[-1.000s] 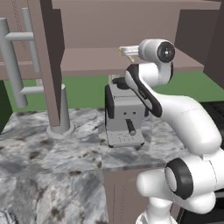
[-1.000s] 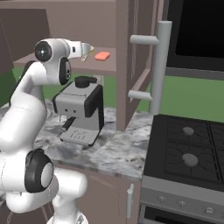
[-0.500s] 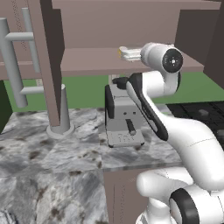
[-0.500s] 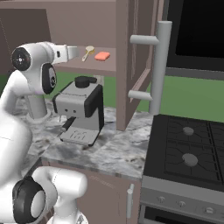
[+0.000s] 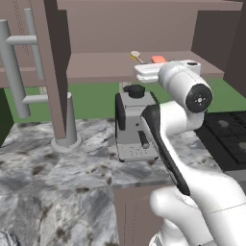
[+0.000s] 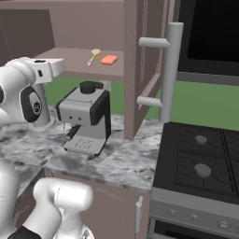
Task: Pick up the dish brush and bar soap from the sink, and place them back in the cabinet, and close the cabinet doors.
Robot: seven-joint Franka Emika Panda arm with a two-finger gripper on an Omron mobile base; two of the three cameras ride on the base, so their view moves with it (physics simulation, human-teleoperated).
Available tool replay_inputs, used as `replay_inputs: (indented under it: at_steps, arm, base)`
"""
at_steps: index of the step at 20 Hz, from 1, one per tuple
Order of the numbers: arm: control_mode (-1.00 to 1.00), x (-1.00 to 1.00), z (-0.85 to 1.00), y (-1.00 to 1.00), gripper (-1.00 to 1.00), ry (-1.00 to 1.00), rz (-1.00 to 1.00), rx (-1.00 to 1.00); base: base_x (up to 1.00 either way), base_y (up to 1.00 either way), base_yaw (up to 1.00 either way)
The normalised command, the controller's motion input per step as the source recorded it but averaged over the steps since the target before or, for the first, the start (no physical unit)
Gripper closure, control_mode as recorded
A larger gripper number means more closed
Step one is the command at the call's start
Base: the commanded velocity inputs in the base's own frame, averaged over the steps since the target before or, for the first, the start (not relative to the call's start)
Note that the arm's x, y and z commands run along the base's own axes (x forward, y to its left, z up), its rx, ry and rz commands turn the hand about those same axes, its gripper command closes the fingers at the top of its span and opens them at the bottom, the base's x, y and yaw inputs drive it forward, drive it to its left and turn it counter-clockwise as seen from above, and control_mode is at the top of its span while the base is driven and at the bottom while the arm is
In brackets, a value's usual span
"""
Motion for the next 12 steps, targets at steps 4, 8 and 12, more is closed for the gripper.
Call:
replay_inputs:
  at_steps: [4, 8, 12]
  arm:
    - [-1.0, -0.83, 0.14, 0.16, -1.0, -0.08, 0.0, 0.0]
    - [-1.0, -0.77, 0.17, 0.19, -1.0, -0.05, 0.0, 0.0]
    - [-1.0, -0.77, 0.14, 0.2, -1.0, -0.02, 0.0, 0.0]
  base:
    - [0.0, 0.0, 0.0]
    - [0.0, 0.0, 0.0]
    - [0.0, 0.0, 0.0]
